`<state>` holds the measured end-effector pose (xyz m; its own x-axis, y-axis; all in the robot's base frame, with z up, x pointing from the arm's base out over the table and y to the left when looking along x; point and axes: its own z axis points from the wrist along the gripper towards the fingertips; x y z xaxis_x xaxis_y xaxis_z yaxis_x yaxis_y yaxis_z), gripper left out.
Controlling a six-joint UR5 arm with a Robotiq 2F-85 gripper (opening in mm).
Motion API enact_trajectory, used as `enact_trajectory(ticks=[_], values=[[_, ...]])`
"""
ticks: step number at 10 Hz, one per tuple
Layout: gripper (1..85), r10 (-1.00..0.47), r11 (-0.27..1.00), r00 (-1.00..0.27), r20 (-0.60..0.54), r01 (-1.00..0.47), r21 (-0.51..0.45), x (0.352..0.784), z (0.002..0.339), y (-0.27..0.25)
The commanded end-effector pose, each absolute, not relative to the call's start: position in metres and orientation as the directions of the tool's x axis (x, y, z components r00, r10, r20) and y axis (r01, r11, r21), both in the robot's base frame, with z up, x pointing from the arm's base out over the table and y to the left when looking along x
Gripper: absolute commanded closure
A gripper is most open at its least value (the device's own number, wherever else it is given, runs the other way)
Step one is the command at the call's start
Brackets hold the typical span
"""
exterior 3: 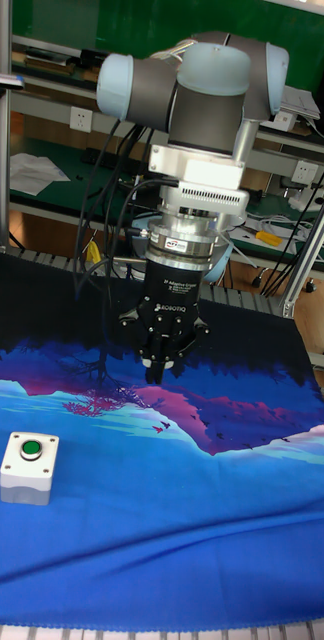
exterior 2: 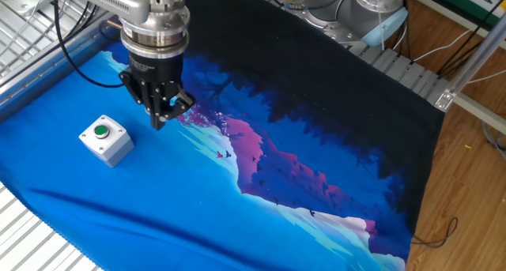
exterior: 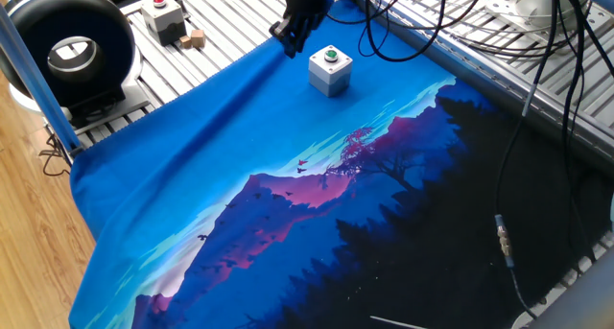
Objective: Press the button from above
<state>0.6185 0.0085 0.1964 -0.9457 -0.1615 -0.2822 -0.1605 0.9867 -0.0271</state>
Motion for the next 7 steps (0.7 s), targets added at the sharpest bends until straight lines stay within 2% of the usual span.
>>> enact_trajectory(ticks=[1,7], values=[[84.7,-0.186,0.983,-0.942,-0.281,-0.181,-0.041,0.619,0.195,0.006],[84.7,-0.214,0.972,-0.965,-0.154,-0.226,0.065,0.581,0.185,0.027]])
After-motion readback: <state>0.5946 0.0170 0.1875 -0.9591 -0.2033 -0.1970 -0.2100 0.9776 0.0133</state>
